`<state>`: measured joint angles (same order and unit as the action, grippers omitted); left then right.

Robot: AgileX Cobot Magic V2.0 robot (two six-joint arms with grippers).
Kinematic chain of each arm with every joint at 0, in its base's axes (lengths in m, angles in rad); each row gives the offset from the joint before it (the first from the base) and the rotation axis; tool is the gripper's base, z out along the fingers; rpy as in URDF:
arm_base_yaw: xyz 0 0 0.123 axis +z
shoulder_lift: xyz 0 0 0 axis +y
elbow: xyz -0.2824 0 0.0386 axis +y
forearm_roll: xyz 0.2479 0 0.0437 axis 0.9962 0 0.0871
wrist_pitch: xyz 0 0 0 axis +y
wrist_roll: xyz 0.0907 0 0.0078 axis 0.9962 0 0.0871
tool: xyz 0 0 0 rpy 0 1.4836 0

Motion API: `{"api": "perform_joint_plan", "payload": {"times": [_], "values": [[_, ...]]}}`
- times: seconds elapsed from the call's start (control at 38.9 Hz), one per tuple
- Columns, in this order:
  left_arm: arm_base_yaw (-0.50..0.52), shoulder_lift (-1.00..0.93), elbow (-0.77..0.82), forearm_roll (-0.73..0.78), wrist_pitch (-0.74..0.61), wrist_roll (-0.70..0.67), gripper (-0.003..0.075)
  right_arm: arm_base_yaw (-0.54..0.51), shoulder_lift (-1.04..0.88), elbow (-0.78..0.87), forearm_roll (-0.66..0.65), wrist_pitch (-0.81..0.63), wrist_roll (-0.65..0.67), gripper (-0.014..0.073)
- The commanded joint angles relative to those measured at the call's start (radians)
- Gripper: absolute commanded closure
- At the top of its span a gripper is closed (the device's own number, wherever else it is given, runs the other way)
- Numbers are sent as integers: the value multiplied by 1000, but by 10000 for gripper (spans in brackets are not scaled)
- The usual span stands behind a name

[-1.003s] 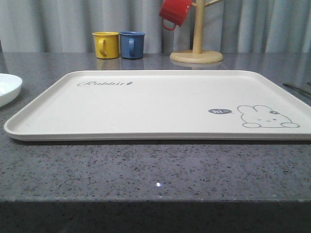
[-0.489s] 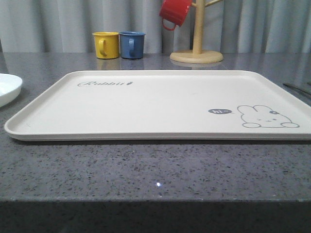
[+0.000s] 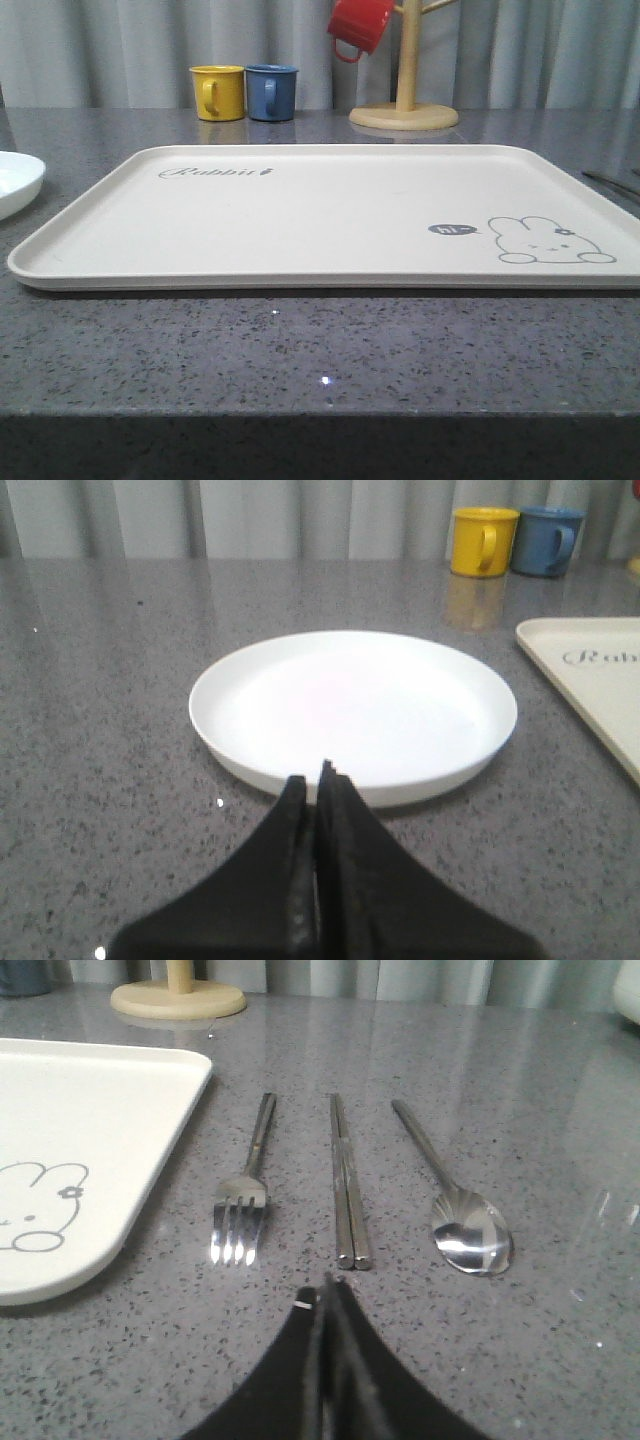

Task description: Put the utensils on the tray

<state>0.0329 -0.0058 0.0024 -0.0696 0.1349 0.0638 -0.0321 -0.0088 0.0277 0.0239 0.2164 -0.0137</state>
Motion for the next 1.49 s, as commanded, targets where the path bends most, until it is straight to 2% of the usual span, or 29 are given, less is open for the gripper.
{"api": "perform_joint_plan", "payload": {"times": [0.0, 0.1, 0.15, 0.28, 0.41, 0.59, 0.72, 0.8, 0.85, 0.87, 0.9, 0.95, 1.03, 1.11, 1.13, 1.16, 1.34, 1.47], "values": [[3, -21, 6, -7, -204, -9, 738, -6, -18, -3, -2, -109, -6, 655], [3, -21, -3, -7, -339, -9, 738, -6, -18, -32, 28, -107, -6, 655], [3, -21, -30, -7, -352, -9, 738, -6, -18, -66, 42, -93, -6, 655], [3, 13, -150, 17, -301, -9, 738, -6, 5, -236, 41, 33, -6, 654], [3, 139, -297, 117, -163, -9, 738, -6, 134, -429, 42, 184, -6, 653], [3, 358, -426, 116, -101, -9, 738, -6, 366, -554, 41, 169, -6, 653], [3, 393, -428, 116, -110, -9, 738, -6, 399, -561, 41, 165, -6, 647], [3, 391, -428, 116, -110, -9, 728, -6, 398, -561, 41, 161, -6, 593], [3, 391, -428, 116, -110, -9, 689, -6, 398, -561, 40, 161, -6, 522], [3, 391, -428, 116, -112, -9, 661, -6, 398, -561, 39, 161, -6, 454], [3, 391, -428, 116, -112, -9, 612, -6, 398, -561, 36, 161, -6, 407], [3, 391, -428, 116, -112, -9, 503, -6, 398, -561, 30, 161, -6, 285], [3, 391, -428, 113, -112, -9, 267, -6, 398, -561, 13, 160, -6, 78], [3, 391, -428, 105, -112, -9, 81, -6, 398, -561, 4, 160, -6, -65], [3, 391, -428, 105, -112, -9, 34, -6, 398, -561, 3, 160, -6, -69], [3, 391, -428, 105, -112, -9, 14, -6, 398, -561, 3, 160, -6, -58], [3, 391, -428, 92, -122, -9, 93, -6, 398, -560, 3, 162, -6, -48], [-1, 401, -453, 77, -103, -9, 113, -6, 398, -560, 3, 162, -6, -48]]}}
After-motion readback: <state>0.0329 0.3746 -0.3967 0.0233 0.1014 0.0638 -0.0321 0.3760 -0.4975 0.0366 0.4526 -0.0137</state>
